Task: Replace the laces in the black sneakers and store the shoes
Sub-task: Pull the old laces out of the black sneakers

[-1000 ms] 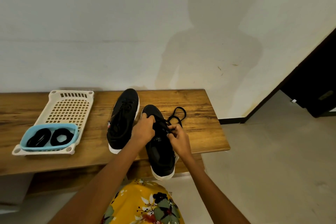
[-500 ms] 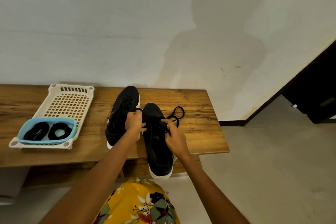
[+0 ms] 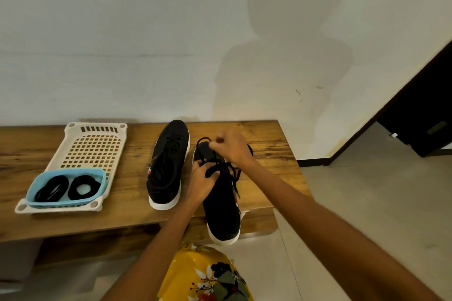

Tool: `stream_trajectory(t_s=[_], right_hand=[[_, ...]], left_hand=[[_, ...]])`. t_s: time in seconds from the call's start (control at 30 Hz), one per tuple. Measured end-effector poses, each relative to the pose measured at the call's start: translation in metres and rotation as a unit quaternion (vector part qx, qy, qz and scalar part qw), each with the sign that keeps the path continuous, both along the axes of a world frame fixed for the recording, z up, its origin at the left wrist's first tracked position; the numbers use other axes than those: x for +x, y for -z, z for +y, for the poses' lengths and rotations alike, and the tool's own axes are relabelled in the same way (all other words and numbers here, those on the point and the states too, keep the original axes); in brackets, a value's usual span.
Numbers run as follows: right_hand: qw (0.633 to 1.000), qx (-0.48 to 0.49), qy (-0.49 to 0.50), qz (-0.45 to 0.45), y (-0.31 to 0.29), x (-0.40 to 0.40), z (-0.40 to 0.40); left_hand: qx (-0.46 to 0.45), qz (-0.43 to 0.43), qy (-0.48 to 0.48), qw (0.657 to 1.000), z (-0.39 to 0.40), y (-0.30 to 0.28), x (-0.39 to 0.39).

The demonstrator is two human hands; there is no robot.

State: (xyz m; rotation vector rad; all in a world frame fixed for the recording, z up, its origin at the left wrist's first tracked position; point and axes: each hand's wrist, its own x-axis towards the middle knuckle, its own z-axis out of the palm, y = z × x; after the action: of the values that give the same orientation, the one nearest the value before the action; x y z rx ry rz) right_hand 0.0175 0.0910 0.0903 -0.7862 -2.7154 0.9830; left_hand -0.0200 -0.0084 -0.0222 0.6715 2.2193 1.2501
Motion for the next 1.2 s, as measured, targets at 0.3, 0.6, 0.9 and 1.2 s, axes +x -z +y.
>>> stream_trajectory(t_s=[0.3, 0.6, 0.9, 1.2], right_hand=[[0.911, -0.400, 0.079, 0.067, -0.029, -0.024, 0.002], [0.977, 0.117, -0.124, -0.131, 0.058, 0.021, 0.005], [0.970, -0.192, 0.066, 0.135, -0.040, -0.023, 0.008], [0.990, -0.111, 0.051, 0.075, -0.006, -0.013, 0.016]], left_hand=[[0.095, -0.059, -0.123, 0.986, 0.005, -0.024, 0.002], [0.250, -0.324, -0.127, 0.904, -0.004, -0.042, -0.012], [0.092, -0.107, -0.013, 0.990, 0.003, -0.029, -0.004], [0.205, -0.349, -0.170, 0.898, -0.006, -0.053, -0.024]])
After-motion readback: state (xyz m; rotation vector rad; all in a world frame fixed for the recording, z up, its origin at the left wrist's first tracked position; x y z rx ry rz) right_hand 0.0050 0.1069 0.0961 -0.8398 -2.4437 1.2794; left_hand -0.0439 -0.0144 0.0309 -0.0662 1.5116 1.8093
